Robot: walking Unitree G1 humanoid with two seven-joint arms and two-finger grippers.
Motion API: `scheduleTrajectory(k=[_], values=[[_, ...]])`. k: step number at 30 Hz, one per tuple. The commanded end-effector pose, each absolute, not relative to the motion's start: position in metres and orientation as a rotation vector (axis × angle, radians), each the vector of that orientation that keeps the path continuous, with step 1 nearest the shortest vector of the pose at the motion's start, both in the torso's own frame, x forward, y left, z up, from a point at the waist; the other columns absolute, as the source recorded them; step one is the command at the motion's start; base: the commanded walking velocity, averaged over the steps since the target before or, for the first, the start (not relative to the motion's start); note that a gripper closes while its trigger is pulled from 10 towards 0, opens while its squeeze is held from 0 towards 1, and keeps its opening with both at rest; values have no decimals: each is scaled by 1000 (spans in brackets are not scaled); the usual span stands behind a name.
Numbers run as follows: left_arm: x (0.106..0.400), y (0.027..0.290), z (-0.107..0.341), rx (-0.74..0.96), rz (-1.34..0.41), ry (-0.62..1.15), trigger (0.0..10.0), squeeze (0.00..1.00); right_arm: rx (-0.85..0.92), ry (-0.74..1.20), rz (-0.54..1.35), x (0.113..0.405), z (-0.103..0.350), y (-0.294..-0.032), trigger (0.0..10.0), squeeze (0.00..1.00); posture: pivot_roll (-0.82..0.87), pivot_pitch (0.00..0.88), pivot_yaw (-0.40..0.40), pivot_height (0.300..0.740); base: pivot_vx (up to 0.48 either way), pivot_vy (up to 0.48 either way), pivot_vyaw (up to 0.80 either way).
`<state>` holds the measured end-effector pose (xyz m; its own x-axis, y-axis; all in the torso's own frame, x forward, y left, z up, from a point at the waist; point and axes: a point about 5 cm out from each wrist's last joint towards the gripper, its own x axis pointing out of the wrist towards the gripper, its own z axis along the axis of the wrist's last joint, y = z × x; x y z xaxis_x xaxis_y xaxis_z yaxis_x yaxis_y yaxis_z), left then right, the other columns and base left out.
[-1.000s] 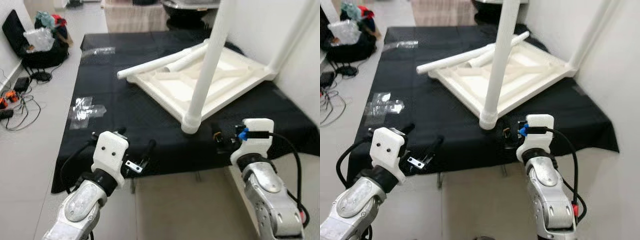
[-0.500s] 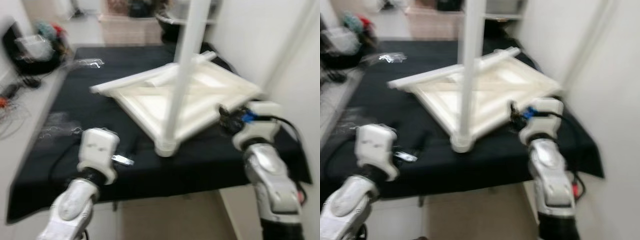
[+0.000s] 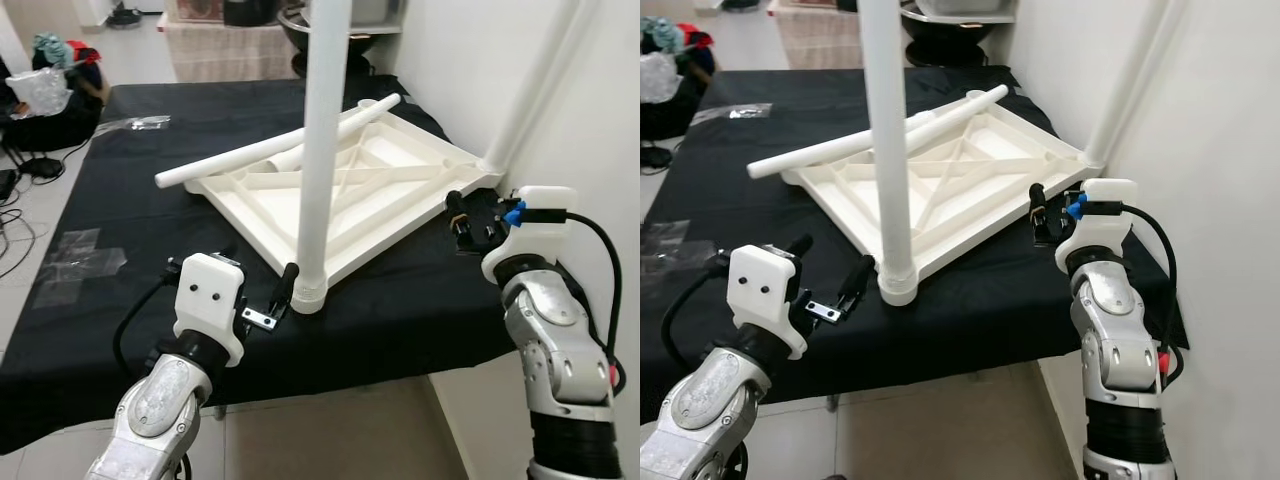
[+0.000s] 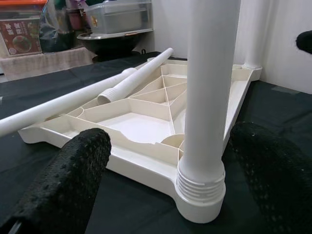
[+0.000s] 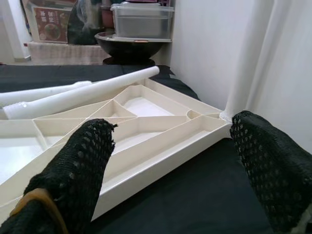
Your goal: Building children table
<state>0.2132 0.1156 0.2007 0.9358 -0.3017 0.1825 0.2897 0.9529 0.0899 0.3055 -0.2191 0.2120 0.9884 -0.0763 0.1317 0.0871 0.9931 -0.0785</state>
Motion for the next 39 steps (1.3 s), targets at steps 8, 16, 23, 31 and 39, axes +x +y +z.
scheduleTrajectory(k=[8, 16, 23, 31, 39], values=[[206, 110, 199, 66, -336, -194, 10000, 0, -108, -155, -96, 315, 221, -220, 10000, 0, 34, 106, -72, 740, 0, 0, 800], [205, 108, 198, 63, -348, -186, 10000, 0, -142, -154, -287, 325, 229, -240, 10000, 0, 33, 99, -69, 740, 0, 0, 100], [204, 107, 197, 63, -350, -185, 10000, 0, -113, -90, -226, 331, 220, -251, 10000, 0, 33, 92, -68, 740, 0, 0, 0], [203, 108, 194, 67, -355, -174, 10000, 0, -253, 41, -131, 341, 222, -307, 10000, 0, 39, 90, -64, 740, 0, 0, 0], [203, 107, 194, 69, -366, -171, 10000, 0, -383, 316, 198, 325, 209, -331, 10000, 0, 37, 95, -61, 740, 0, 0, 0]])
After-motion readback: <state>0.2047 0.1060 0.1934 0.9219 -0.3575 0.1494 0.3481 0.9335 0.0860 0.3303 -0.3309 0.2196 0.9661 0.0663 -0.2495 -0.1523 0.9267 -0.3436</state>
